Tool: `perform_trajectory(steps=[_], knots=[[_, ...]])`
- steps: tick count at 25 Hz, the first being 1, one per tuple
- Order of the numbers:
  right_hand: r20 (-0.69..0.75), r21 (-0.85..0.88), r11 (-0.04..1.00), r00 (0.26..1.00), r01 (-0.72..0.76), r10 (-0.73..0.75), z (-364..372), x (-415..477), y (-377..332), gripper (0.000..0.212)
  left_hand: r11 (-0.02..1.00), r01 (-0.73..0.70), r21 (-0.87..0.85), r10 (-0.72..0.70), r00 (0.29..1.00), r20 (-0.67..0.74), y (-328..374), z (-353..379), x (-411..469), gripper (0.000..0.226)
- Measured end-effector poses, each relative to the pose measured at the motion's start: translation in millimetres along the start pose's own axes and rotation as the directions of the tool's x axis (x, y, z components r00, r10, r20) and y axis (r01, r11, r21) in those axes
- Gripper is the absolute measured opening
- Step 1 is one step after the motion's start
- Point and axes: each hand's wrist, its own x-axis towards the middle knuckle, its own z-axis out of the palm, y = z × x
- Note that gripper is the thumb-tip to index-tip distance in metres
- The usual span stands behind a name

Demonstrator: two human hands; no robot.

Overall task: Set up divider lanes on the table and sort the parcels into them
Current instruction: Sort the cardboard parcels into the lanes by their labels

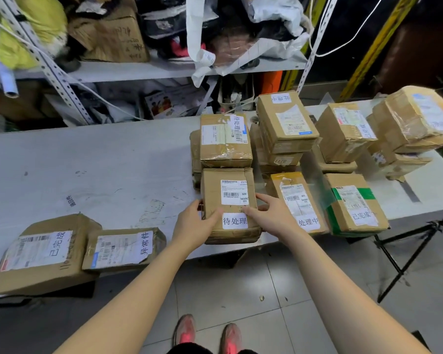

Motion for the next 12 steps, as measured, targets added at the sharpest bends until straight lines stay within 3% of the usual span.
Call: perform_trajectory(steps=[7, 10, 12], knots=[[-0.053, -0.118, 0.990, 0.995, 0.083, -0.090, -10.0, -2.8, -6.0, 0.078, 0.986, 0.058, 0.158, -0.052, 0.998, -0.047, 7.0, -6.9, -1.5, 0.089], [-0.162, -0.288, 0.939, 0.957, 0.185, -0.238, -23.0, -7.5, -27.5, 0.071, 0.950, 0.037, 0.309, -0.004, 0.994, -0.105, 21.9, -29.1, 0.5, 0.088], [-0.130, -0.393, 0.868, 0.916, 0.303, -0.379, -28.6, -10.3, -48.6, 0.070, 0.907, 0.013, 0.420, 0.056, 0.987, -0.151, 32.6, -52.3, 0.7, 0.082]])
